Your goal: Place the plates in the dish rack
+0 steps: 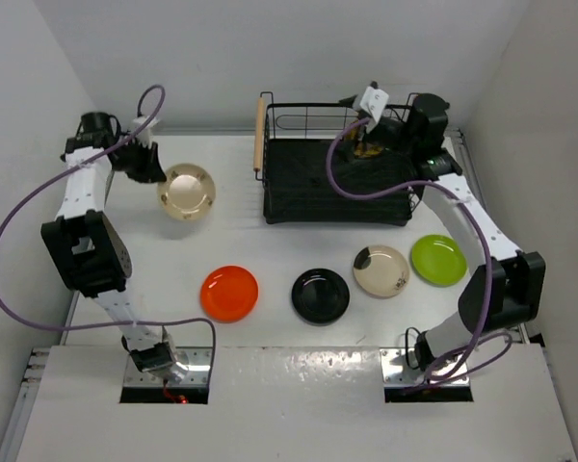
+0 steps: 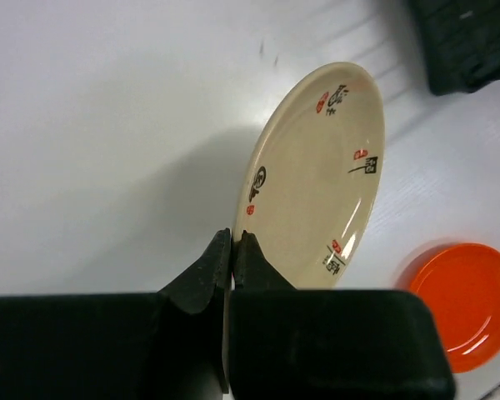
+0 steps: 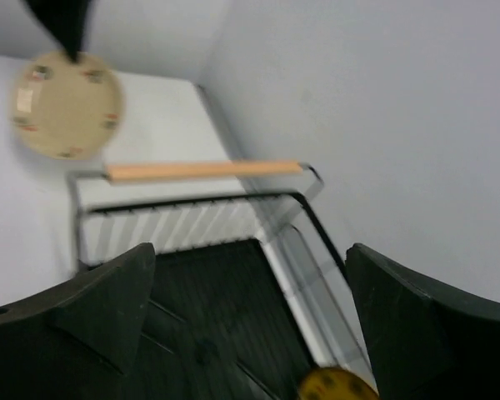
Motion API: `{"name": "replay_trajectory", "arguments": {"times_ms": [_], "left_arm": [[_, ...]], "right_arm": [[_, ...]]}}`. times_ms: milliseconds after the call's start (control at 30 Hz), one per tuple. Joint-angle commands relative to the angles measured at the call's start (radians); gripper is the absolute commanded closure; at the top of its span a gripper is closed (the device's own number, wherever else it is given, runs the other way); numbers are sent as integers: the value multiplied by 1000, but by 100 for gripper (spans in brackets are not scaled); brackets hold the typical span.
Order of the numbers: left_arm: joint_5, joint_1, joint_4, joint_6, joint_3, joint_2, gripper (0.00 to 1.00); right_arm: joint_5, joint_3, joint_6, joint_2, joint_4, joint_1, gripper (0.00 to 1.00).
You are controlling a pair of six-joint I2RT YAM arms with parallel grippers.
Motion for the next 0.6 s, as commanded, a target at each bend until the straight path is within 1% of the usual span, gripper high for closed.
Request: {"name": "replay_trajectory", "arguments": {"times_ms": [0, 33, 67, 100, 133, 167, 200, 233, 267, 300, 367, 433, 467, 533, 567], "left_arm": [[59, -74, -124, 185, 111, -200, 100], [59, -87, -162, 208, 149, -200, 100], [76, -87, -204, 228, 198, -185, 100], [100, -87, -236, 241, 285, -185, 100], [101, -99, -268, 250, 318, -176, 100], [101, -125, -278, 261, 348, -176, 100], [91, -148, -290, 261, 414, -176, 100], [81, -172, -305, 277, 453, -176, 100], [69, -230, -345, 300, 488, -176, 100], [38, -260, -359, 311, 540, -165, 100], [-4, -336, -359, 311, 551, -165, 100], [-43, -389, -359, 311, 562, -165, 100], [-56, -403, -359, 311, 562, -165, 100], [-65, -433, -359, 311, 562, -165, 100], [-65, -450, -370, 311, 562, -165, 100]], "right_arm": [[-39, 104, 61, 33, -256, 121, 2], [-41, 121, 74, 42, -248, 140, 0], [-39, 133, 97, 85, -245, 153, 0], [-9, 152, 164, 101, -230, 183, 0], [0, 222, 201, 142, -229, 211, 0], [8, 251, 296, 195, -225, 220, 0], [14, 323, 322, 251, -243, 243, 2], [13, 362, 345, 280, -272, 261, 5], [4, 438, 408, 306, -280, 272, 10], [-7, 499, 419, 369, -289, 284, 19], [-50, 489, 467, 378, -230, 309, 28], [-99, 457, 493, 377, -111, 324, 38], [-98, 459, 522, 383, -95, 331, 39], [-78, 449, 524, 383, -88, 332, 39], [-66, 425, 528, 382, -82, 335, 42]]}}
